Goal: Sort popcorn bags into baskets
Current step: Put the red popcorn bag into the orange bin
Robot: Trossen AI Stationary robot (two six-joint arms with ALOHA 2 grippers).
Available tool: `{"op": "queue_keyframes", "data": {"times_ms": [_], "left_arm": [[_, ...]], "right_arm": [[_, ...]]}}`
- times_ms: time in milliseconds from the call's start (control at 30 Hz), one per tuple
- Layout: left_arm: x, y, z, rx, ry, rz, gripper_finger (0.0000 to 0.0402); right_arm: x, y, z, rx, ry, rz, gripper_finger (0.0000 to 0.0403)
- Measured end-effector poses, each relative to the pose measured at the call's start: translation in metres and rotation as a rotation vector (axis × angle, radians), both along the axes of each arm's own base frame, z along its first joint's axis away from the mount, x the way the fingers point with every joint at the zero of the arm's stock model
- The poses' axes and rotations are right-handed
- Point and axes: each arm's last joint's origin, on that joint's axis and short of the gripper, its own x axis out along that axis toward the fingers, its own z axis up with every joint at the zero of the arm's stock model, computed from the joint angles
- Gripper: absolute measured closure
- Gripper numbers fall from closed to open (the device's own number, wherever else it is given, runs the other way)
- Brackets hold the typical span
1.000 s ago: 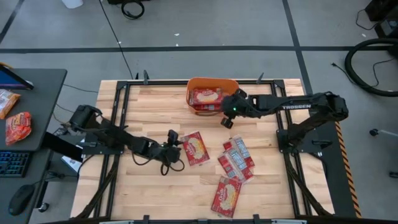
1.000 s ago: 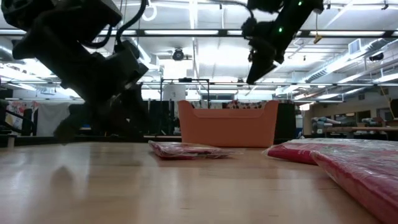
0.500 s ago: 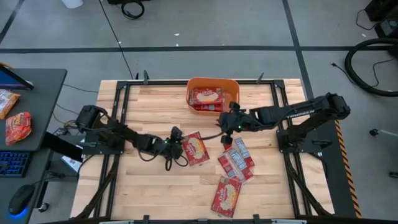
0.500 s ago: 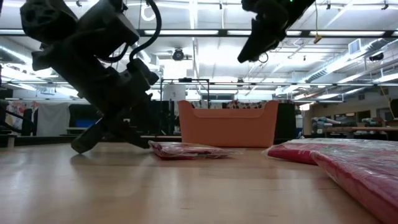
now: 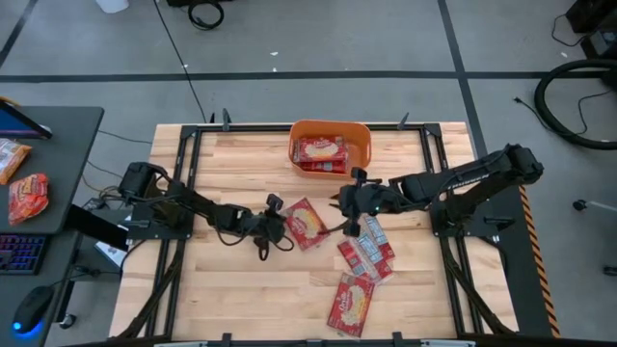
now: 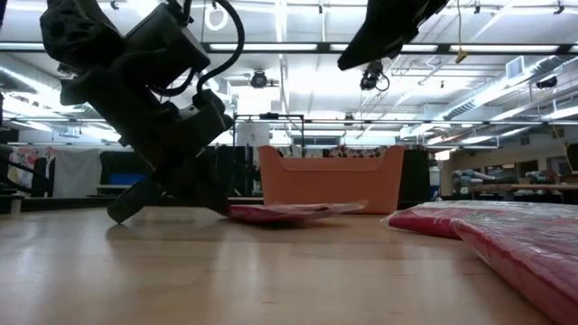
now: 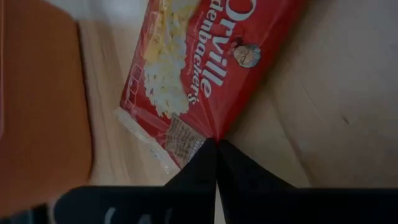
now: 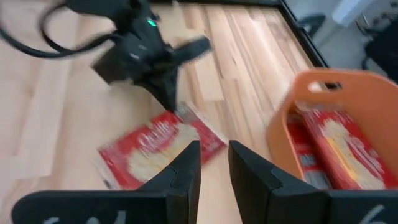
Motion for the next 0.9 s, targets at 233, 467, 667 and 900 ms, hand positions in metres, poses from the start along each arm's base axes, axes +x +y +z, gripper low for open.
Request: {"op": "queue_keyframes", "data": {"times_ms": [233, 467, 667, 900], "left_arm": [[0.012, -0.009, 0.029, -0.09, -0.111, 0.09, 0.0398], [0.028, -0.013, 0.057, -0.17, -0.151, 0.173, 0.0399], [0.04, -0.016, 0.075, -0.231, -0.197, 0.227, 0.04], [0.04, -0.016, 0.077, -0.277, -0.205, 0.256, 0.0401]], "right_arm": [[-0.003, 0.018, -0.017, -0.068, -0.028, 0.123, 0.0315], [-0.007, 0.031, -0.035, -0.128, -0.023, 0.186, 0.0291], [0.008, 0.045, -0.064, -0.161, 0.025, 0.188, 0.0234], [0.024, 0.055, -0.094, -0.182, 0.034, 0.148, 0.0184]]}}
